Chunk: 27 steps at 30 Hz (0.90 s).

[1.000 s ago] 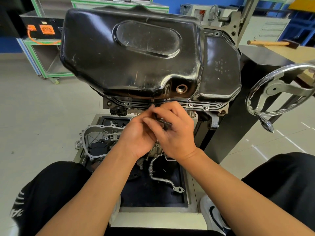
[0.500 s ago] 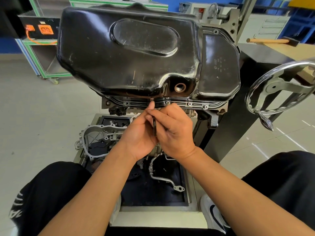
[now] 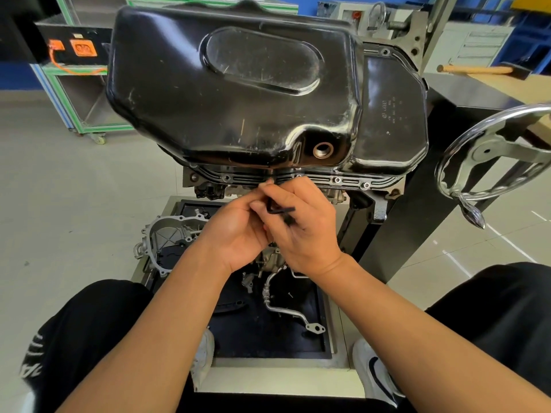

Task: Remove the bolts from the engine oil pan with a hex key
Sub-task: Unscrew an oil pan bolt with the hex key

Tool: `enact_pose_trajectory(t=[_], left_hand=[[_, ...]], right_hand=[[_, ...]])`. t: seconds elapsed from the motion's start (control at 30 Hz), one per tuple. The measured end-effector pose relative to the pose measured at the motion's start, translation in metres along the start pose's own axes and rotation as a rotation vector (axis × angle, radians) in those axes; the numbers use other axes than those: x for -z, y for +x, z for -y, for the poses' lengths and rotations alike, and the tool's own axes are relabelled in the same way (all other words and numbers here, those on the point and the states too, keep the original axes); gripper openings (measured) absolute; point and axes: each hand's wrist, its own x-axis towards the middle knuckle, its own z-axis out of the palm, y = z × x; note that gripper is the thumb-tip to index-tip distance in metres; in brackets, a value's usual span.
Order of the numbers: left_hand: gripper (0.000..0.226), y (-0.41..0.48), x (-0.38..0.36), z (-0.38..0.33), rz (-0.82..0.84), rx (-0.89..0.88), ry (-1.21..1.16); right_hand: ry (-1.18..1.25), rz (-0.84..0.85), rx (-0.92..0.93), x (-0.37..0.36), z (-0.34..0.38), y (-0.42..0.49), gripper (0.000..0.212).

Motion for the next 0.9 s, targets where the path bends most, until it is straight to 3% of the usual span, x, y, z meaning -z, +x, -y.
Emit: enact_pose_trajectory(t=[0.23,0.47,0.63,0.73,0.9], left_hand=[[0.024,-0.003,-0.004,-0.001,0.178,0.007,-0.158],[0.021,0.0,-0.003,0.001,-0.046,0.013,0.018],[0.025,-0.001,-0.002,-0.003,-0.109,-0.014,0.019],[0.031,-0.001,-0.003,-0.003,-0.102,0.013,-0.077],[0.019,-0.001,-0.007,-0.002,-0.086,0.008,-0.123]], right_hand=[[0.045,-0.102,-0.018,0.006,-0.001,0.009,0.008],[0.019,0.004,0.01,0.006,-0.002,0.009,0.012],[0.019,0.065,0.009,0.006,0.002,0.009,0.017],[0.035,0.018,-0.038,0.007,0.005,0.009,0.017],[0.075,-0.187,-0.242,0.005,0.015,0.008,0.02]])
